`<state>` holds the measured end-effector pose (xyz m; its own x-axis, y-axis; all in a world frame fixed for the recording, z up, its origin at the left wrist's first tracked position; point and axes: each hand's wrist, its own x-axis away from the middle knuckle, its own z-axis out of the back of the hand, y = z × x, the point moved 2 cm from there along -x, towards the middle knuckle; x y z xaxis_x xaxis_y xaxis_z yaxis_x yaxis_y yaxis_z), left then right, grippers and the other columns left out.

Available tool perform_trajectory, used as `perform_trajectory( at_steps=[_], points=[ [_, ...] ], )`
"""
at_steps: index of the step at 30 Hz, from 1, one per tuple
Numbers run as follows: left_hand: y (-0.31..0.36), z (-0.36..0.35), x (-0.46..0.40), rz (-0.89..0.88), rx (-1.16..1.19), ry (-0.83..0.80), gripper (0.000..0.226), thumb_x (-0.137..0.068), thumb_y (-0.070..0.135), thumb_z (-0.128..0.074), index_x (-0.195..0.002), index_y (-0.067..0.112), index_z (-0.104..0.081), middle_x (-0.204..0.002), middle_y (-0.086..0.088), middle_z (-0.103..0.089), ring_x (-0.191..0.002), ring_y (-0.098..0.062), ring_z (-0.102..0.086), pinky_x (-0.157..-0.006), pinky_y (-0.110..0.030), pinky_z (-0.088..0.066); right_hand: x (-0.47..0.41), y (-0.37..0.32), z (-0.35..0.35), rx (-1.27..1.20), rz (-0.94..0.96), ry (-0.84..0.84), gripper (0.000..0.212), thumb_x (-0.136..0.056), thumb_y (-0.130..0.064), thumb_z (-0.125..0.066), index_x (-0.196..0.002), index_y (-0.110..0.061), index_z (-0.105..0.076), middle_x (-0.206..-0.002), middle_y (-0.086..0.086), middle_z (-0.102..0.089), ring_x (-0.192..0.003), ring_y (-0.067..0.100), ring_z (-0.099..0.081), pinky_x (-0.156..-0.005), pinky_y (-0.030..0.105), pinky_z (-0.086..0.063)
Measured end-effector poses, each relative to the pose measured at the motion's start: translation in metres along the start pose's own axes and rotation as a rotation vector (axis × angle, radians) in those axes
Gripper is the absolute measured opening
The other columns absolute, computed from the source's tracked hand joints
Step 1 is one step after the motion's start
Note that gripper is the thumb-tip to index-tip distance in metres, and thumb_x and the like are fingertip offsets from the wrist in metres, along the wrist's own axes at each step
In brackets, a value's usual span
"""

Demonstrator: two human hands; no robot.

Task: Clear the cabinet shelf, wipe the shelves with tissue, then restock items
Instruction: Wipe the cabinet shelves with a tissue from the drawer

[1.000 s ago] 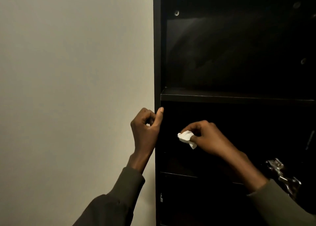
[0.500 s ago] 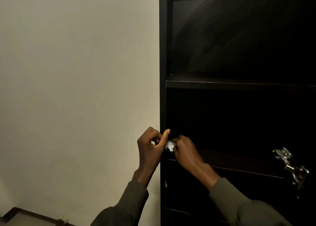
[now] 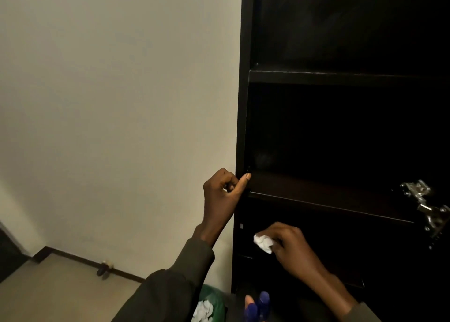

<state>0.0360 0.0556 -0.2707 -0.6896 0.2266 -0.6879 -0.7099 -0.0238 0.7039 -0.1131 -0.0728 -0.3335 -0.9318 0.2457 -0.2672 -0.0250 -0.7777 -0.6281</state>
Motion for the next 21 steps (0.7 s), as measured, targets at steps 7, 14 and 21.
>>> perform_trajectory(
  at_steps=[7,14,21],
  points=[
    [-0.013,-0.007,0.021,0.108,0.01,-0.07,0.038,-0.085,0.025,-0.078,-0.06,0.01,-0.055,-0.062,0.004,-0.052,-0.059,-0.01,-0.05,-0.06,-0.01,-0.04,0.037,0.125,0.0,0.201,-0.62,0.375,0.023,-0.086,0.001,-0.062,-0.108,-0.001,-0.071,-0.098,0.018,-0.068,-0.094,0.034,-0.063,-0.083,0.039,-0.052],
    [-0.024,-0.012,0.032,0.125,0.018,-0.024,0.037,-0.086,0.023,-0.077,-0.06,0.009,-0.055,-0.062,0.004,-0.052,-0.06,-0.015,-0.051,-0.06,-0.011,-0.04,0.079,0.17,0.001,0.529,-0.68,0.334,0.042,-0.06,0.017,-0.077,-0.101,0.013,-0.068,-0.1,0.035,-0.055,-0.089,0.052,-0.056,-0.08,0.053,-0.052],
    [-0.05,-0.017,0.059,0.172,-0.015,-0.075,0.037,-0.085,0.022,-0.079,-0.06,0.011,-0.054,-0.063,0.005,-0.051,-0.061,-0.013,-0.05,-0.06,-0.012,-0.042,0.082,0.186,-0.021,0.479,-0.719,0.431,0.04,-0.065,0.015,-0.073,-0.104,0.012,-0.068,-0.098,0.036,-0.056,-0.089,0.051,-0.053,-0.081,0.052,-0.049]
  ],
)
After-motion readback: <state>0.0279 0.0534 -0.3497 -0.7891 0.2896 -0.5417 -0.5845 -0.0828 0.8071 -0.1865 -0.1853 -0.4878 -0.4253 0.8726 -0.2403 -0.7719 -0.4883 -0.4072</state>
